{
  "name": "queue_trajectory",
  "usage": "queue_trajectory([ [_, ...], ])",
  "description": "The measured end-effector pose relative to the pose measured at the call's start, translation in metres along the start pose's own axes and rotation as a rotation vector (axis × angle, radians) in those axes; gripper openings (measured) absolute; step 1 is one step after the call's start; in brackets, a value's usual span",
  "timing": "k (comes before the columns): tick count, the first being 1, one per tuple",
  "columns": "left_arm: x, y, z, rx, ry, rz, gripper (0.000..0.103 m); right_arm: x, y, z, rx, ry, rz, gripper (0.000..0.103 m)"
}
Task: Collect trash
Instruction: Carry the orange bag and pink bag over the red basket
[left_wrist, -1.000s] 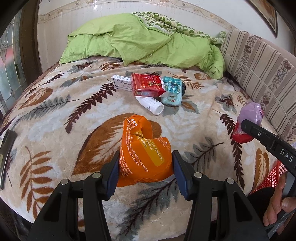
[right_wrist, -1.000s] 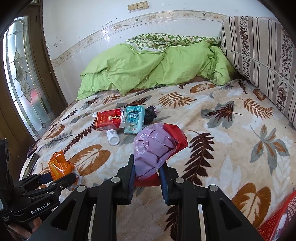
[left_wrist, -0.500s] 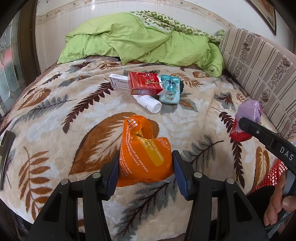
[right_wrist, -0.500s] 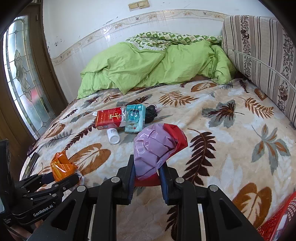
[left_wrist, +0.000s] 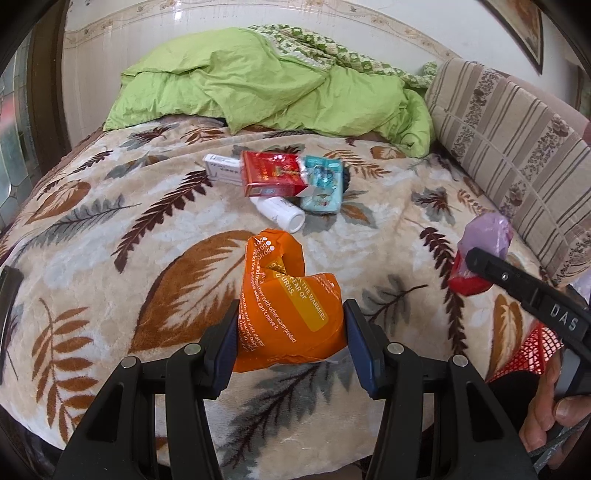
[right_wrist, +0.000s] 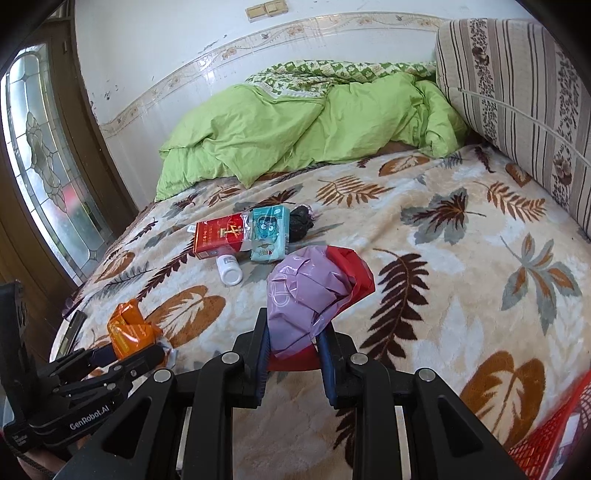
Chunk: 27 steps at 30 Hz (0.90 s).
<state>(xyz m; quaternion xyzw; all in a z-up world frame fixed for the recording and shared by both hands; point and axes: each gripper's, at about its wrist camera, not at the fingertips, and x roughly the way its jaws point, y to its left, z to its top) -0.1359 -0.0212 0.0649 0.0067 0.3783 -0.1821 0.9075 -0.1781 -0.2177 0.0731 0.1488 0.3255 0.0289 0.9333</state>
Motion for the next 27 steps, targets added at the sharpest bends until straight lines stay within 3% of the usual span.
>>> queue_trajectory([
  [11,-0.011,-0.054,0.007,0.132,0.015,-0.167,0.052,-0.058,-0.041,-0.008,0.124,-0.003,-0.015,0.025],
  [27,-0.027,-0.226,0.006,0.400,0.077,-0.492,0.052,-0.204,-0.189,-0.056,0.393,-0.111,-0.311,0.025],
])
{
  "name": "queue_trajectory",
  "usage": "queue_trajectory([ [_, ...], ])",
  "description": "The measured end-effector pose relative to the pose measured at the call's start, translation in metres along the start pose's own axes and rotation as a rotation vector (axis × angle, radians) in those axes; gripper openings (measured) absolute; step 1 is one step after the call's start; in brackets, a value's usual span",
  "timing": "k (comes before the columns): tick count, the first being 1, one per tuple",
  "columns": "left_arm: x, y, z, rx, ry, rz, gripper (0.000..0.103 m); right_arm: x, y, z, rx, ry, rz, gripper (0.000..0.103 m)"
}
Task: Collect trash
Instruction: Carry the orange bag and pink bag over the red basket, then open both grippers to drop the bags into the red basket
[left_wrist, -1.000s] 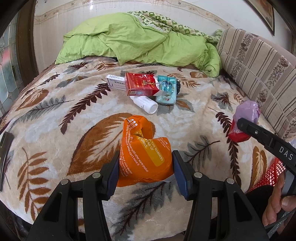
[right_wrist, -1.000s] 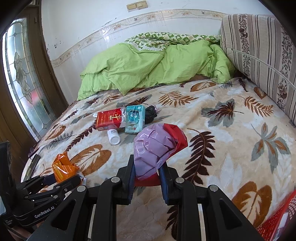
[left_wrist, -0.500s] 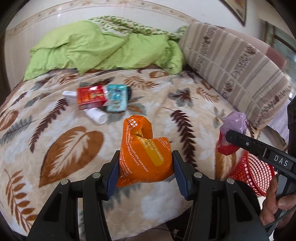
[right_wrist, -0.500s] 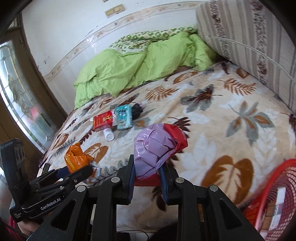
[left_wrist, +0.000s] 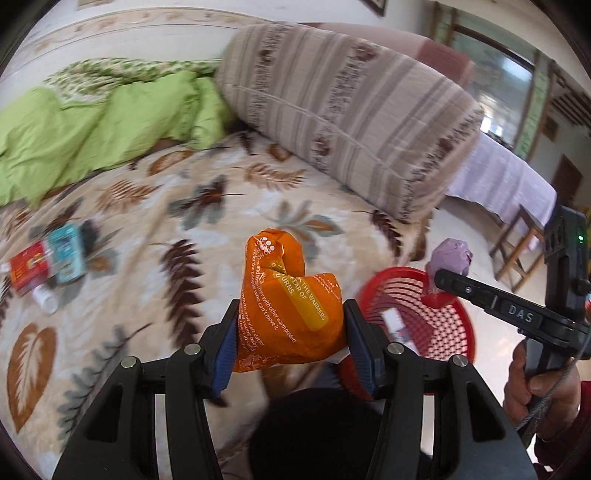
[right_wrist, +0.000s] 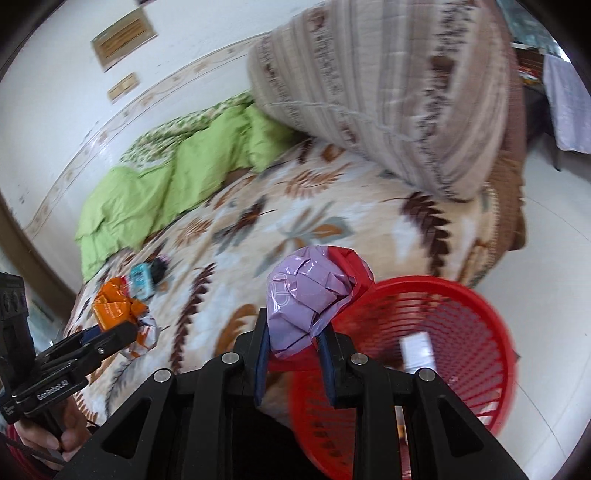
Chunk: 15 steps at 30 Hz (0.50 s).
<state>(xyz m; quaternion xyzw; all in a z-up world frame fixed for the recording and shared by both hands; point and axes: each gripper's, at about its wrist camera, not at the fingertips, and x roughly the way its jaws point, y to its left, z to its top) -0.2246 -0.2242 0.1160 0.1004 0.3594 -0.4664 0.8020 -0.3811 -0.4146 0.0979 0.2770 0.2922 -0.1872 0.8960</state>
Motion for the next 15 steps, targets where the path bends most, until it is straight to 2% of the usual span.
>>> queue_trajectory([
  [7,0.042,-0.069,0.013,0.085,0.090,-0.151,0.053,-0.012,-0.057,-0.002,0.088,0.012,-0.082,0.027],
  [9,0.054,-0.082,0.015,0.097,0.110,-0.190,0.056,-0.011,-0.067,-0.004,0.106,0.023,-0.098,0.031],
  [11,0.062,-0.088,0.018,0.096,0.121,-0.194,0.063,-0.012,-0.073,-0.006,0.121,0.028,-0.118,0.044],
  [15,0.059,-0.080,0.016,0.077,0.119,-0.190,0.065,-0.015,-0.074,-0.002,0.120,0.014,-0.139,0.047],
])
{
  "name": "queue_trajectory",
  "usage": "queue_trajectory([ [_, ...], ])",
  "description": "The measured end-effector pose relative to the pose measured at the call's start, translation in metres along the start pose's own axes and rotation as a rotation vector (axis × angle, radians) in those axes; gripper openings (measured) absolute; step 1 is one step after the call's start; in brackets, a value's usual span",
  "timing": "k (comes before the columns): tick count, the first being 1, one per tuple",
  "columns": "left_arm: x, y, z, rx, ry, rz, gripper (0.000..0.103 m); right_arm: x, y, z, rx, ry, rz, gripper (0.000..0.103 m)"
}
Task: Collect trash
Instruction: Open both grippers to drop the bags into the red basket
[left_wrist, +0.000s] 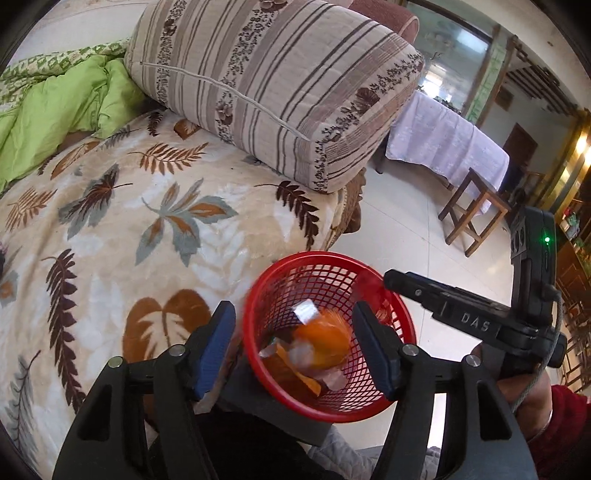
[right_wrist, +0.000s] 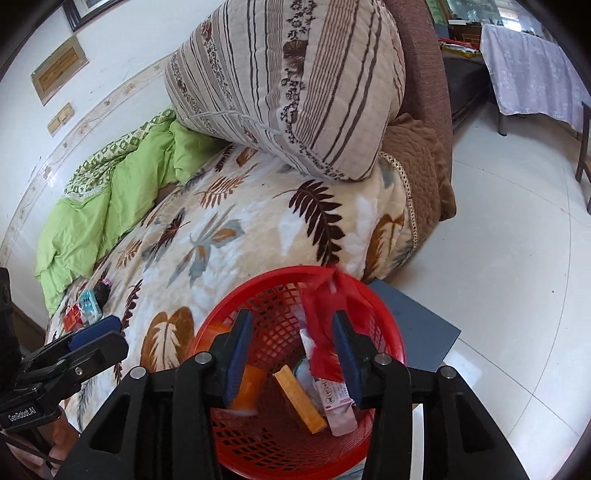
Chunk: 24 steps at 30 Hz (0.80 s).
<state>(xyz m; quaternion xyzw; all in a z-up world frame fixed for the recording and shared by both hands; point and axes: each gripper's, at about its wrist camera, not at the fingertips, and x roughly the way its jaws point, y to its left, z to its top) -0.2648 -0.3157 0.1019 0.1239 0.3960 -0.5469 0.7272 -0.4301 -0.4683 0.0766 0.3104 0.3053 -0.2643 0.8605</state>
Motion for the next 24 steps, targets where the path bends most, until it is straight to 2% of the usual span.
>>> queue_trajectory([
  [3,-0.009,0.016,-0.004,-0.038,-0.010,0.022,0.065,0.003,0.009,0.004,-0.013,-0.010,0.007,0.047],
  [8,-0.035,0.059,-0.018,-0.119,-0.040,0.102,0.065,0.019,0.048,0.009,-0.043,-0.001,0.093,0.047],
  [16,-0.090,0.146,-0.054,-0.320,-0.086,0.232,0.065,0.059,0.167,-0.002,-0.238,0.056,0.255,0.049],
  [24,-0.145,0.227,-0.098,-0.505,-0.134,0.384,0.065,0.115,0.283,-0.039,-0.388,0.173,0.374,0.049],
])
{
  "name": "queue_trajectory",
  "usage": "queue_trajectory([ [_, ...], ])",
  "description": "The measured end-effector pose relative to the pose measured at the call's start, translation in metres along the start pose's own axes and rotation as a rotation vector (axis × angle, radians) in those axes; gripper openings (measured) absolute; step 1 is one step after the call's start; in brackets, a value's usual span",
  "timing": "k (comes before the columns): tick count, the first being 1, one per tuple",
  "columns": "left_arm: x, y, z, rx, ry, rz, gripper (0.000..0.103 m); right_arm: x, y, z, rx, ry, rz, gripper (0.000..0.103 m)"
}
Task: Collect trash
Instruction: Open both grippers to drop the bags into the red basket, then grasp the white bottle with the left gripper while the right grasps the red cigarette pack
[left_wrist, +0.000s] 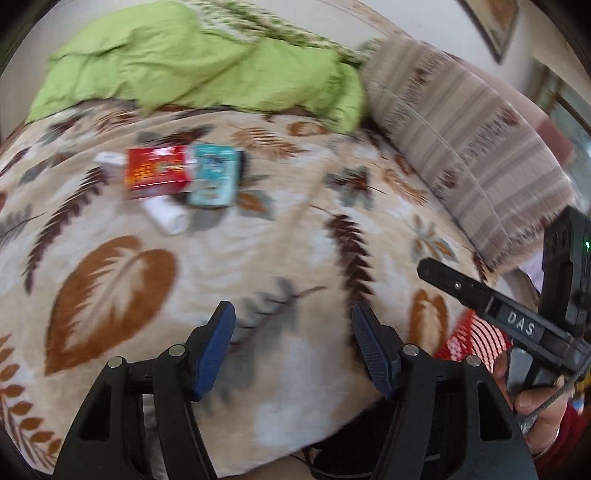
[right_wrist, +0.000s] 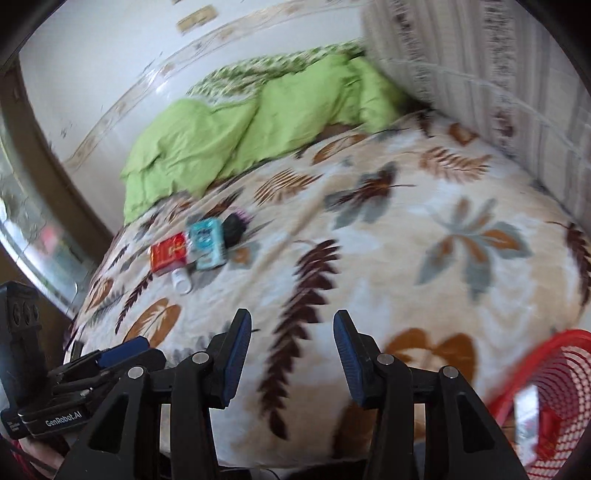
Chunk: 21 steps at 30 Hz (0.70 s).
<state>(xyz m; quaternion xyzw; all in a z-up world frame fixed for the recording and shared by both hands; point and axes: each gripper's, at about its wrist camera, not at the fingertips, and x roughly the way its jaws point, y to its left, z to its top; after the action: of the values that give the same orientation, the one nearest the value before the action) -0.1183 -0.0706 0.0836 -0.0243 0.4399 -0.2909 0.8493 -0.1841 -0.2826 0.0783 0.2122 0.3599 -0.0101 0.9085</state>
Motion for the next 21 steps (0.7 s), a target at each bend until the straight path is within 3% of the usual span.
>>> queue_trajectory([
  [3,-0.001,0.037,0.009,-0.087,-0.018,0.068,0.065,0.026,0.020,-0.002,-0.039,0.024,0.001,0.049],
  [10,0.029,0.093,0.047,-0.201,-0.037,0.170,0.064,0.028,0.024,-0.006,-0.056,-0.001,0.010,0.049],
  [15,0.078,0.108,0.075,-0.248,-0.009,0.206,0.057,0.026,0.018,-0.004,-0.040,-0.006,0.027,0.049],
  [17,0.093,0.111,0.081,-0.251,0.004,0.229,0.048,0.024,0.015,-0.004,-0.030,-0.012,0.033,0.049],
  [21,0.114,0.121,0.087,-0.272,0.017,0.235,0.040,0.026,0.013,-0.003,-0.022,-0.008,0.050,0.049],
])
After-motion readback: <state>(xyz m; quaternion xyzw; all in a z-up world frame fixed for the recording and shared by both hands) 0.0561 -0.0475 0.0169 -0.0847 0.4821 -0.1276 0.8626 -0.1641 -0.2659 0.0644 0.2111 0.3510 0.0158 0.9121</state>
